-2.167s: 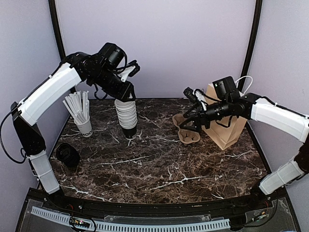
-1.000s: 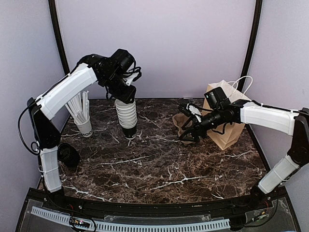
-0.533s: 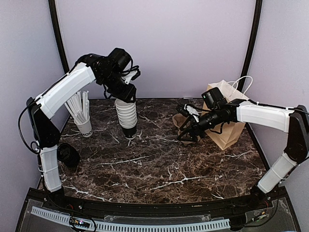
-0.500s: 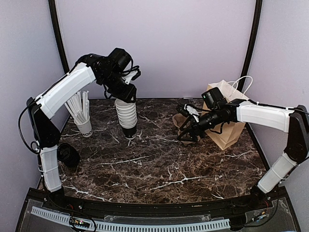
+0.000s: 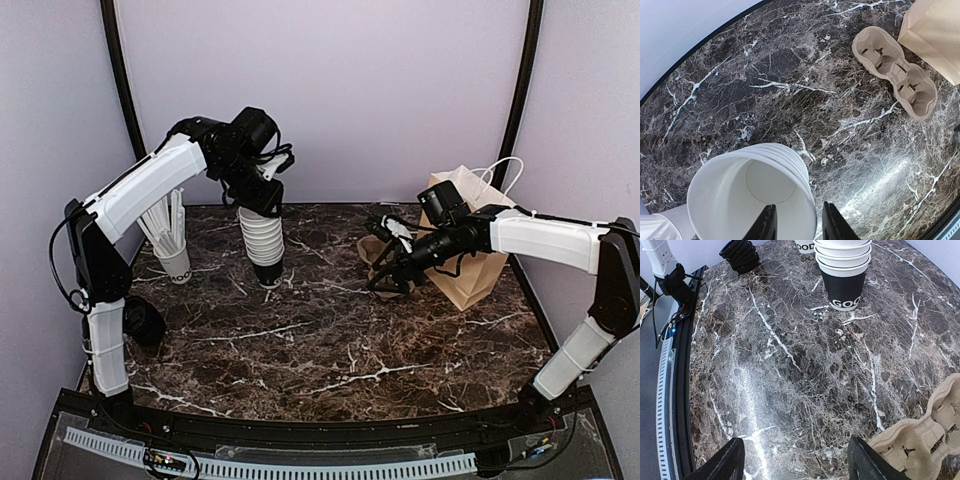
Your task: Pack the takeout coffee
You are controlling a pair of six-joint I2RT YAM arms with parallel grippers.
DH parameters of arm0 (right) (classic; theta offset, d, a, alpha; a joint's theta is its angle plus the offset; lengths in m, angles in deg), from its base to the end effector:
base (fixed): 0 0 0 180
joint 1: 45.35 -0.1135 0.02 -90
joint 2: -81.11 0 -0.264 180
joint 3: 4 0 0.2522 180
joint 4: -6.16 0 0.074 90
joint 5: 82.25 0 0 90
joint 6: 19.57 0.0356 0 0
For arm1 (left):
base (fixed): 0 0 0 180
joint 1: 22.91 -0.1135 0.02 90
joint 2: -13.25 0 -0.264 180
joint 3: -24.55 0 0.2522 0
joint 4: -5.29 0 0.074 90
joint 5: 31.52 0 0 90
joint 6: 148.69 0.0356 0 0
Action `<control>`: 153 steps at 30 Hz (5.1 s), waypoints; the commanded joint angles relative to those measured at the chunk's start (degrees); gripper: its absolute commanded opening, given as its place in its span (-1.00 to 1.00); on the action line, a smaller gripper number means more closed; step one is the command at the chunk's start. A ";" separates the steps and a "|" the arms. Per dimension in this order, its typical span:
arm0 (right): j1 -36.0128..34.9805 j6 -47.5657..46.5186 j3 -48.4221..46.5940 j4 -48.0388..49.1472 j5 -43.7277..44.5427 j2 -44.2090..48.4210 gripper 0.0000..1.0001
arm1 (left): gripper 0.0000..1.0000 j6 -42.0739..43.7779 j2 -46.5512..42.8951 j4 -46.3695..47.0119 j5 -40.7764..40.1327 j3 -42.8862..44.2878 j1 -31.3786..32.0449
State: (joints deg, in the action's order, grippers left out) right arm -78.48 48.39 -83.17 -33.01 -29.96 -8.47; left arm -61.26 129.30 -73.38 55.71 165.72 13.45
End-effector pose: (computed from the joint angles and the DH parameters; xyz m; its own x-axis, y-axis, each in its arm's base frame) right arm 0.2664 0.1999 0.2541 -0.3041 -0.5530 -0.7757 -0.9479 0.2570 0.1883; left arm 0.3468 -0.2532 0.3696 -0.6726 0.4396 -0.5953 0.5394 0.8419 0.0122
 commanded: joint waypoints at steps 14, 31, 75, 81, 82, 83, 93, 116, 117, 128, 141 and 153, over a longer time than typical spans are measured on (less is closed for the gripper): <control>-0.25 -0.63 -0.75 0.56 0.17 0.73 0.43 | -0.98 0.75 0.08 -0.20 1.90 0.38 -0.59; -0.55 10.22 -26.16 -2.88 1.63 -11.99 0.61 | -1.00 1.42 -6.99 0.97 -1.98 4.36 2.36; -2.25 54.67 -44.54 10.90 -0.57 -35.55 0.84 | -1.00 -2.58 -5.55 5.53 6.00 4.00 4.42; -1.38 54.05 -44.27 9.26 0.97 -37.02 0.84 | -1.00 -2.87 -6.27 7.36 5.82 4.24 4.72; -1.27 54.05 -44.38 9.39 0.82 -37.05 0.84 | -1.00 -2.88 -6.27 7.65 5.92 4.31 4.75; -1.16 53.95 -44.48 9.88 0.24 -37.06 0.84 | -1.00 -2.88 -6.25 7.76 5.90 4.37 4.77; 1.08 52.44 -48.11 12.61 -7.81 -32.08 0.82 | -1.00 -2.18 -8.37 3.89 -1.13 10.55 4.98; 12.09 11.60 -27.45 -10.89 -12.08 -1.86 0.82 | -1.00 10.36 -13.48 1.13 4.65 -10.26 24.22; 12.72 9.85 -25.53 -11.84 -12.08 0.16 0.82 | -1.00 10.29 -12.65 1.16 4.73 -10.83 25.43; 14.36 3.73 -9.19 -12.31 -7.78 14.55 0.81 | -1.00 8.69 -7.11 8.54 4.06 -18.74 30.74; 14.32 5.40 -7.14 -11.15 -7.35 16.82 0.81 | -0.06 7.45 -4.70 7.24 0.28 -16.12 30.97; 14.27 3.95 -7.09 -12.25 -7.26 17.13 0.80 | 0.18 -3.66 -10.17 6.98 -10.74 -8.05 24.17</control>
State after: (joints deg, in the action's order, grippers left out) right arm -64.10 53.53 -90.05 -45.66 -37.41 7.74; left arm -58.35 123.12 -64.72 50.49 154.36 42.17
